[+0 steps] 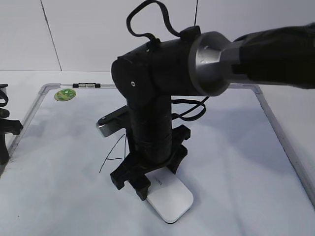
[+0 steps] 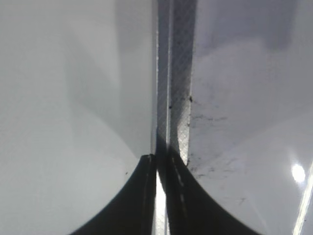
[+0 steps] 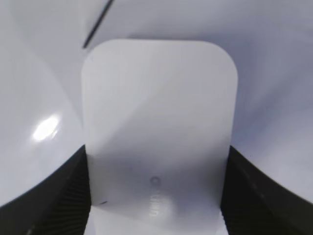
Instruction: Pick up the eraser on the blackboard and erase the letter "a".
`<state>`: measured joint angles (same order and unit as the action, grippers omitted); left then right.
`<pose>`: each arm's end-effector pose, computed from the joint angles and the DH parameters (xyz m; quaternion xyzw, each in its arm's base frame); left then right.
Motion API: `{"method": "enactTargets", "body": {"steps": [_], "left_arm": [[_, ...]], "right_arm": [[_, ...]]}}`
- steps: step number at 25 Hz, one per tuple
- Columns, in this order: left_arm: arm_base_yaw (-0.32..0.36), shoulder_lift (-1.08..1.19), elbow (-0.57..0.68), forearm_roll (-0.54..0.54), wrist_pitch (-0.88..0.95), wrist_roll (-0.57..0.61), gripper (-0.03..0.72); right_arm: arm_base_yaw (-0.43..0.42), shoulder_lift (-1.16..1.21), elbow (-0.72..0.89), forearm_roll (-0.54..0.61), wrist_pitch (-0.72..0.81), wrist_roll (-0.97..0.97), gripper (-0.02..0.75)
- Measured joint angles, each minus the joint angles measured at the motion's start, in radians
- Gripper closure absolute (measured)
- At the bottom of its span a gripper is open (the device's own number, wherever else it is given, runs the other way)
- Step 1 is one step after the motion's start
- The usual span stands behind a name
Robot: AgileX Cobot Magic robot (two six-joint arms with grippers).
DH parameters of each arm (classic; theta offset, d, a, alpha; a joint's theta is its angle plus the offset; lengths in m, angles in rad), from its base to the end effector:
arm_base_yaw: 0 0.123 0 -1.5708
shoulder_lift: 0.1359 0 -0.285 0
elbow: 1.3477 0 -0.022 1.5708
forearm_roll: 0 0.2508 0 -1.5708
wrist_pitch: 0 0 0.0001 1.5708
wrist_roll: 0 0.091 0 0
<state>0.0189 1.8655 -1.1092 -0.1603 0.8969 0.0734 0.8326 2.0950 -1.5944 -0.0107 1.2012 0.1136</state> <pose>0.3304 -0.0051 0.1534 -0.0226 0.9978 -0.0625 0.0053 0.2760 0.3021 0.1766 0.3536 -0.9351 0.0144 0.0172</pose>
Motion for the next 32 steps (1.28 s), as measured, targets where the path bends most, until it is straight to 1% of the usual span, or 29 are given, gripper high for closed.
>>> {"method": "enactTargets", "body": {"steps": [4, 8, 17, 22, 28, 32], "left_arm": [[0.000, 0.000, 0.000, 0.000, 0.000, 0.000, 0.655], [0.000, 0.000, 0.000, 0.000, 0.000, 0.000, 0.655], [0.000, 0.000, 0.000, 0.000, -0.002, 0.000, 0.654], [0.000, 0.000, 0.000, -0.002, -0.002, 0.000, 0.654], [0.000, 0.000, 0.000, -0.002, -0.002, 0.000, 0.653], [0.000, 0.000, 0.000, -0.002, -0.002, 0.000, 0.653]], "right_arm": [[0.026, 0.000, 0.000, 0.011, 0.000, 0.000, 0.188], [0.028, 0.000, 0.000, 0.011, 0.000, 0.000, 0.188], [0.032, -0.007, -0.037, -0.074, 0.009, 0.035, 0.188], [0.032, -0.072, -0.054, -0.089, 0.011, 0.044, 0.188], [0.023, -0.154, -0.054, -0.145, 0.016, 0.086, 0.188], [-0.001, -0.231, -0.054, -0.197, 0.018, 0.126, 0.188]]}}
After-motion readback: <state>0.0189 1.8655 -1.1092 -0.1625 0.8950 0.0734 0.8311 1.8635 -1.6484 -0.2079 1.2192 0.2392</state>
